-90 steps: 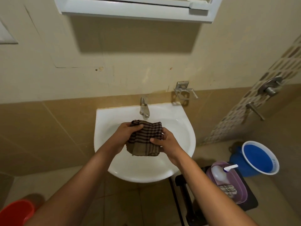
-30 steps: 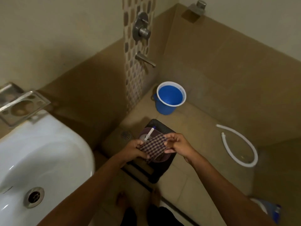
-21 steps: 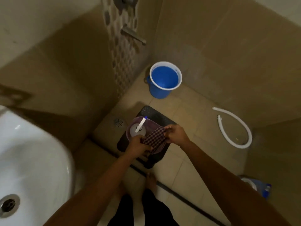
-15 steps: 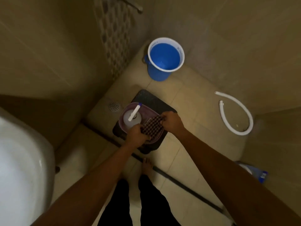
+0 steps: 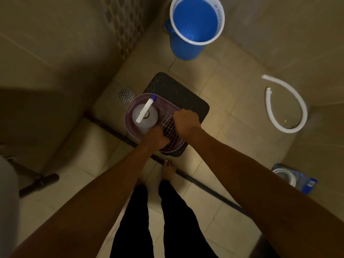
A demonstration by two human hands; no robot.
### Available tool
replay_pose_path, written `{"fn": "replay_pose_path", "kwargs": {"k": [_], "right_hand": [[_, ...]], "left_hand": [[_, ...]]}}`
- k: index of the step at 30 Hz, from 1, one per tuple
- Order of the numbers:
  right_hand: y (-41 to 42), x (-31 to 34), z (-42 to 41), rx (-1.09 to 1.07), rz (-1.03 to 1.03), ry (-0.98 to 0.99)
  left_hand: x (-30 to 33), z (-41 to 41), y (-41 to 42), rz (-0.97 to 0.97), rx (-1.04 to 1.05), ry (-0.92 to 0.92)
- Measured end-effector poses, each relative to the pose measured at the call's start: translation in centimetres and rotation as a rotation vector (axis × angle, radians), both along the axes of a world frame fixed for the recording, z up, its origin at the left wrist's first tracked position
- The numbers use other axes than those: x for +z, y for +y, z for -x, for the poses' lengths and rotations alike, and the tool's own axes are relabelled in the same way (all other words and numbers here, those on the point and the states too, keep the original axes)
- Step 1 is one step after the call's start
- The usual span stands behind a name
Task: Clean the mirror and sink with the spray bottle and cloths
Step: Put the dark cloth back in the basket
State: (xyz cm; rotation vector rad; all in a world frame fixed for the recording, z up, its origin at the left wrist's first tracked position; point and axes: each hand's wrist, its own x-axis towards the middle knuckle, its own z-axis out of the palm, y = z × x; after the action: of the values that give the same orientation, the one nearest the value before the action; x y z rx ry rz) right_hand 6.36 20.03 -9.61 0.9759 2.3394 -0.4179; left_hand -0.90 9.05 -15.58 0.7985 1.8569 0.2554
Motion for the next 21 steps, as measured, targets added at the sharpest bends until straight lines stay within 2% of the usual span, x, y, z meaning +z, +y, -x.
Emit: {"fn": "replay_pose_path", "kwargs": {"k": [3, 7, 10, 16, 21], "right_hand": [[-0.3, -1.2, -0.3, -0.007, 0.009, -0.005], [-0.7, -1.4, -1.1, -0.098, 0.008, 0.090], [-1.9, -1.3, -1.8, -0.176, 0.088, 0.093], [-4.3, -2.1, -1.9, -0.212, 0.094, 0.150], [-4.3, -3.5, -0.8, -0.261, 0.156, 0.042]], "left_hand": [[-0.9, -0.6, -0.3, -0.033, -0.029, 0.090], [-0.3, -1.1, -0.7, -0.096, -0.047, 0.266], [0.2, -0.8, -0.8, -0.113, -0.032, 0.283], [-0.2, -0.4, -0.8, -0.088, -0.061, 0.344], [-1.4, -0.2, -0.5, -0.058, -0.146, 0.392]]}}
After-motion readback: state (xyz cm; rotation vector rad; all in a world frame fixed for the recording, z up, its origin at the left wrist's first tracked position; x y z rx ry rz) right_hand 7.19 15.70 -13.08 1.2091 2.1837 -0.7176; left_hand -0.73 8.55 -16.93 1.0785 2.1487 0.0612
